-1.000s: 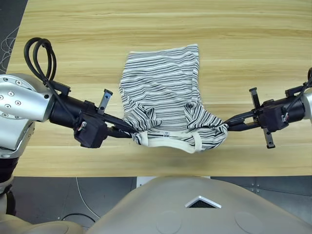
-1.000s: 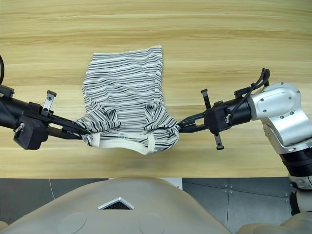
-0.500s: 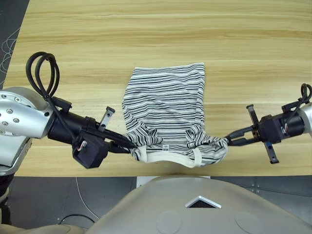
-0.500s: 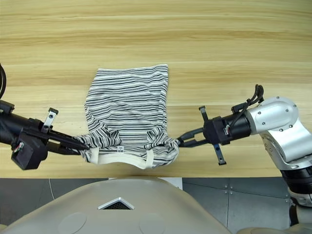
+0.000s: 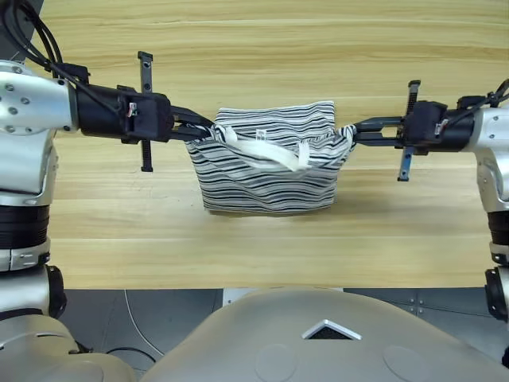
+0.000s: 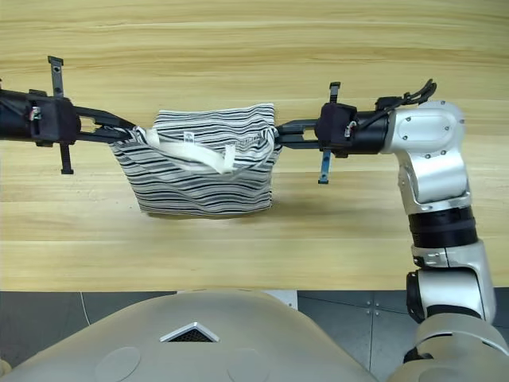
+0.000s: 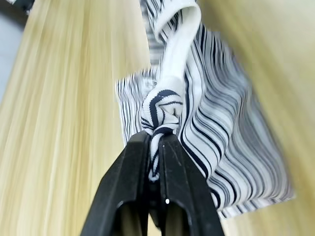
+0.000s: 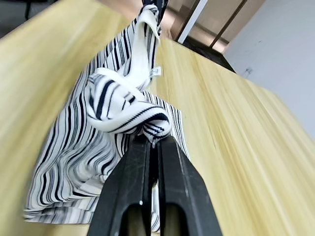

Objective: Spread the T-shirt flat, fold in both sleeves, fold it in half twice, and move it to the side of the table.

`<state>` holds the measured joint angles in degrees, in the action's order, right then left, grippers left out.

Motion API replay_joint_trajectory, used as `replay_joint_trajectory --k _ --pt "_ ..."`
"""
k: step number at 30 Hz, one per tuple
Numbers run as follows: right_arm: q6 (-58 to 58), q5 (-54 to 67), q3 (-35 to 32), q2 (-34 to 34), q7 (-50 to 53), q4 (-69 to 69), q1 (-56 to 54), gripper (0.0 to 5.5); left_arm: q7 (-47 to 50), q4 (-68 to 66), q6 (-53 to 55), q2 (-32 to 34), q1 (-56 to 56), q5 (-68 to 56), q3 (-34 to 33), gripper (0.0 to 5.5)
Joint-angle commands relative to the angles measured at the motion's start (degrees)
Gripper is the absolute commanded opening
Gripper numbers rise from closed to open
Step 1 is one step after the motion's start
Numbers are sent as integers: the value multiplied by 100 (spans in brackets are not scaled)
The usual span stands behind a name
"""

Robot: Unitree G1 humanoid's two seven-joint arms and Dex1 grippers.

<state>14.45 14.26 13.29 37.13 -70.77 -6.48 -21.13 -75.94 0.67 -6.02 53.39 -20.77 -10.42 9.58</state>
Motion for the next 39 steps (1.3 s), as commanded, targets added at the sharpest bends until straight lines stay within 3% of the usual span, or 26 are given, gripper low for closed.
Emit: replay_joint_trajectory --k 1,14,25,26,32,37,39 --pt "539 -633 209 -467 318 -1023 -581 10 116 -886 -386 -356 -403 461 281 10" --pt "1994 -1951 402 -1316 1328 -4436 -1766 10 750 -3452 -1377 -1263 -1371 1320 448 10" --pt "2177 -2211 276 -1471 1796 -5373 -2045 10 1166 -5047 -1680 -1867 -1866 1682 491 10" --pt "2147 -2273 297 -1507 1897 -5478 -2043 35 1291 -5359 -1638 -1998 -1969 1708 466 10" --pt "1990 -2413 210 -1799 2533 -6058 -2077 148 2060 -6754 -1566 -2374 -2298 1747 201 128" --pt "1432 -2067 -216 -2127 2551 -6398 -2178 248 2017 -7202 -1431 -2137 -2431 1432 -341 132" --pt "1121 -1880 -457 -2193 2524 -6486 -2236 248 2053 -7232 -1463 -2091 -2432 1460 -414 132"
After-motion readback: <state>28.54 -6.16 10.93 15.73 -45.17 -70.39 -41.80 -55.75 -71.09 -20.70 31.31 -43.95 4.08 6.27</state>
